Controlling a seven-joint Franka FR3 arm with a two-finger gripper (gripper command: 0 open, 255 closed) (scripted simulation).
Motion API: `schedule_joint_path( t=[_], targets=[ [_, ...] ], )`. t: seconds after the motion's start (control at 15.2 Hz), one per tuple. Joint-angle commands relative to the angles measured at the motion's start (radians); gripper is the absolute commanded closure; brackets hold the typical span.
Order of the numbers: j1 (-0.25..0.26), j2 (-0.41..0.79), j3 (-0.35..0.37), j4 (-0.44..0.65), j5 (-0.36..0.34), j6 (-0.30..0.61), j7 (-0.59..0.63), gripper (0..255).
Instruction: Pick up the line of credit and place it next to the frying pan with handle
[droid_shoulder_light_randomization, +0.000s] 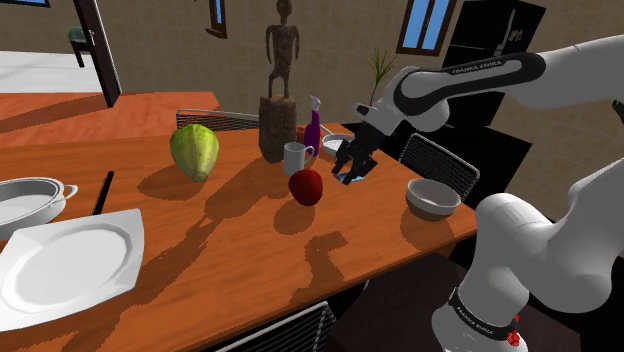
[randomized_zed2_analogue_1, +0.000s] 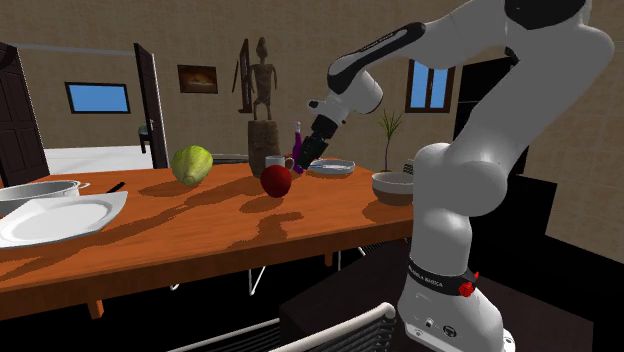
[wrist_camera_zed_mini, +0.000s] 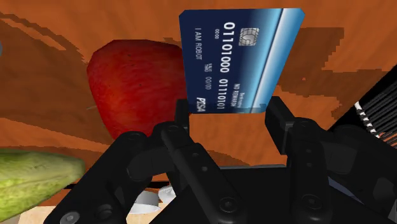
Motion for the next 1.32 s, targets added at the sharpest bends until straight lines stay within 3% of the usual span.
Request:
schedule_joint_path(
  t=[0.0, 0.26, 0.53, 0.73, 0.86, 1.12, 1.19, 1.25],
  targets=[
    [0.02, 0.036, -0.065, 0.049, 0.002, -0.022, -0.054, 255],
    [0.082, 0.111, -0.204, 0.171, 0.02, -0.083, -0.154, 255],
    [0.19, 0.194, -0.379, 0.308, 0.057, -0.15, -0.255, 255],
    [0.325, 0.253, -0.56, 0.421, 0.091, -0.205, -0.328, 255],
    [0.451, 0.27, -0.711, 0.501, 0.097, -0.242, -0.361, 255],
    [0.689, 0.191, -0.963, 0.673, 0.016, -0.306, -0.351, 255],
    [0.737, 0.16, -1.009, 0.722, -0.011, -0.325, -0.344, 255],
    [0.74, 0.152, -1.012, 0.714, -0.018, -0.314, -0.344, 255]
  ],
)
